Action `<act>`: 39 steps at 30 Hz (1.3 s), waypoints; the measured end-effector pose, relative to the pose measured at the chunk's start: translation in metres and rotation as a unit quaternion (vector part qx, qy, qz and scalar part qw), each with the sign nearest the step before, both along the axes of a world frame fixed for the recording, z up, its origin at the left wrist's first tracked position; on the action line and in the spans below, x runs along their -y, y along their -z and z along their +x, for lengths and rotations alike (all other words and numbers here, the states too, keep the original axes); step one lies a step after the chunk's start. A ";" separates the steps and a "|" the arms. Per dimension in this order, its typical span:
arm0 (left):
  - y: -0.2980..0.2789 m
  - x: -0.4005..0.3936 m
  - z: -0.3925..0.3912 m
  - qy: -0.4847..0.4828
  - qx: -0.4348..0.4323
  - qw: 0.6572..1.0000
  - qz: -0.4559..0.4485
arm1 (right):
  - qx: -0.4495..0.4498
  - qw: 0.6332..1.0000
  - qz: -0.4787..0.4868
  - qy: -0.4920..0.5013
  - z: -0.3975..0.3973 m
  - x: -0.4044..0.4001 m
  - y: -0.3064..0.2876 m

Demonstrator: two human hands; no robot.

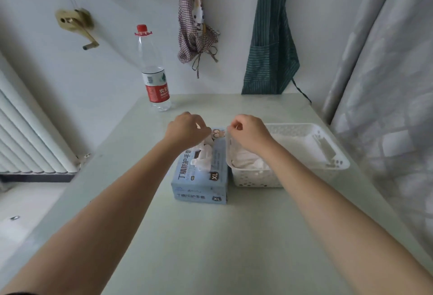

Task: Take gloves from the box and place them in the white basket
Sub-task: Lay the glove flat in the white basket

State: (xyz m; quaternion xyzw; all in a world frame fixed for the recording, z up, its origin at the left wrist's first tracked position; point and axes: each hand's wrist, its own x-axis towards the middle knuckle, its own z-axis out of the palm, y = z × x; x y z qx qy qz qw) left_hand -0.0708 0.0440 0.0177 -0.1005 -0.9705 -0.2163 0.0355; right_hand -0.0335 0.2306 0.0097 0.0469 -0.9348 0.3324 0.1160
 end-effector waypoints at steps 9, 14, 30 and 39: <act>0.012 0.052 0.008 0.075 0.029 0.996 0.033 | 0.132 0.973 0.163 -0.098 -0.008 0.060 0.003; 0.017 0.055 0.009 0.066 0.090 0.992 0.051 | 0.088 0.985 0.137 -0.064 -0.011 0.065 0.003; -0.043 0.051 0.029 0.031 0.071 0.824 0.561 | 0.062 0.978 -0.173 -0.095 0.014 0.068 -0.029; -0.041 0.040 0.028 -0.123 -0.008 0.854 0.505 | 0.097 0.969 -0.223 -0.055 0.031 0.065 -0.039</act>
